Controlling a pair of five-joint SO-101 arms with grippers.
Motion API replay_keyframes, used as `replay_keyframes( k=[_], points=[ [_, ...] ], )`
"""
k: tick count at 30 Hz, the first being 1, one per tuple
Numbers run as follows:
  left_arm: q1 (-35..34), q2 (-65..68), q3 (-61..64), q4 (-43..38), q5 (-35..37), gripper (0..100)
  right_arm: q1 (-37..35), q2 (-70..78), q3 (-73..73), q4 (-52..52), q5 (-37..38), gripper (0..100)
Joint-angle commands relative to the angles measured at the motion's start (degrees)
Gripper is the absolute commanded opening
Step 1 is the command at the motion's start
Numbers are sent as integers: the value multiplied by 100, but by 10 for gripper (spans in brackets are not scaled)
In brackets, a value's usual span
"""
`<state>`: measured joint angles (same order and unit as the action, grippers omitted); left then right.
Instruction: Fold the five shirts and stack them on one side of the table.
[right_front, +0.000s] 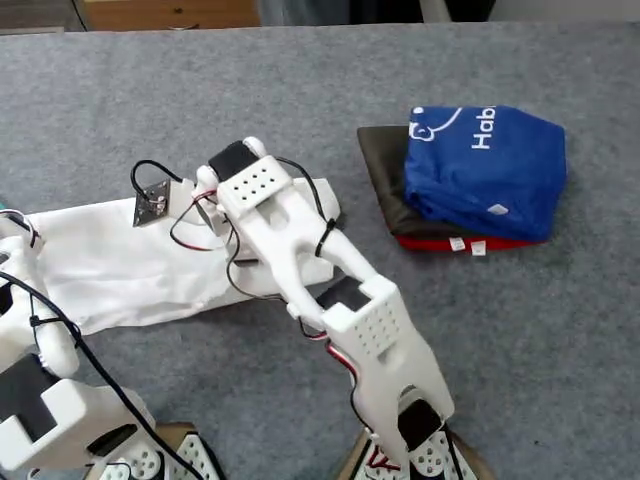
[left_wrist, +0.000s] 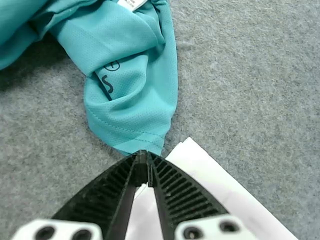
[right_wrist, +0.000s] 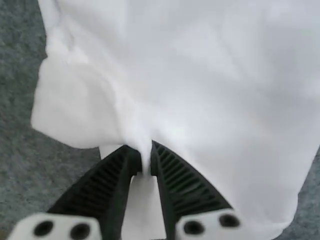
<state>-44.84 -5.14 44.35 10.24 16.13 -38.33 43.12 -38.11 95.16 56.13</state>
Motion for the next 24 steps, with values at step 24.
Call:
replay_keyframes(
  k=[24],
  points=[
    [101,-185,-22,-53,-70,29,176,-1701,822,598,-765,57]
  ],
)
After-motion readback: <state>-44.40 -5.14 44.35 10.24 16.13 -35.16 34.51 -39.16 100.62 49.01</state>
